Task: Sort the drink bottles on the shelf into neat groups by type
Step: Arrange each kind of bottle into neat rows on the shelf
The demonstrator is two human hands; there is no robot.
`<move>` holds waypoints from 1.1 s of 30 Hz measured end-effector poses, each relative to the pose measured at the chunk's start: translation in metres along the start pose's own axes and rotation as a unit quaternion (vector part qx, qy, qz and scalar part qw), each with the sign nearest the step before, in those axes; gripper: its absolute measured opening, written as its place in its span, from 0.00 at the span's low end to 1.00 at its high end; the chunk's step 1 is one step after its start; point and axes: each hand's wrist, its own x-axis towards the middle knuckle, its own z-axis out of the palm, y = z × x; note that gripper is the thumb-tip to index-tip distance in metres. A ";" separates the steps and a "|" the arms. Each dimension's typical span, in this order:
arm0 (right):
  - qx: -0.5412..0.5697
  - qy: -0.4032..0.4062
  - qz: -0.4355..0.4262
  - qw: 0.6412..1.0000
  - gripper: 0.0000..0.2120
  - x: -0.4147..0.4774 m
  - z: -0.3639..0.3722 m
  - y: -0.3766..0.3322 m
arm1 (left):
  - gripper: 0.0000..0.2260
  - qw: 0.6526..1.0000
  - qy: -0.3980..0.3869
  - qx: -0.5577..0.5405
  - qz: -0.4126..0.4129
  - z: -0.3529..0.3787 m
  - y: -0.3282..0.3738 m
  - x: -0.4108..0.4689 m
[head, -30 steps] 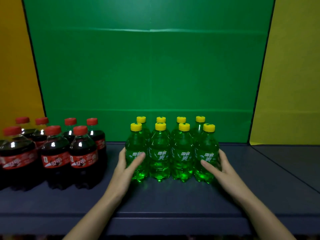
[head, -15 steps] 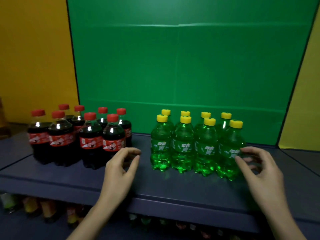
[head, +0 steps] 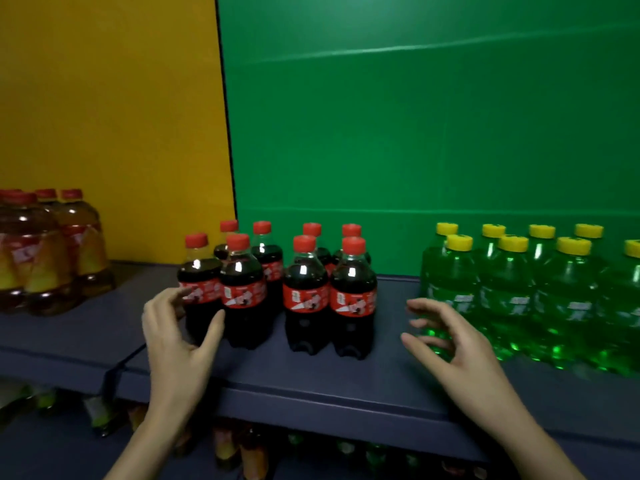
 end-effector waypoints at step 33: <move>0.077 0.126 0.157 0.977 0.20 0.044 0.072 -0.018 | 0.18 0.901 -0.247 -0.305 -0.186 0.008 -0.078 0.086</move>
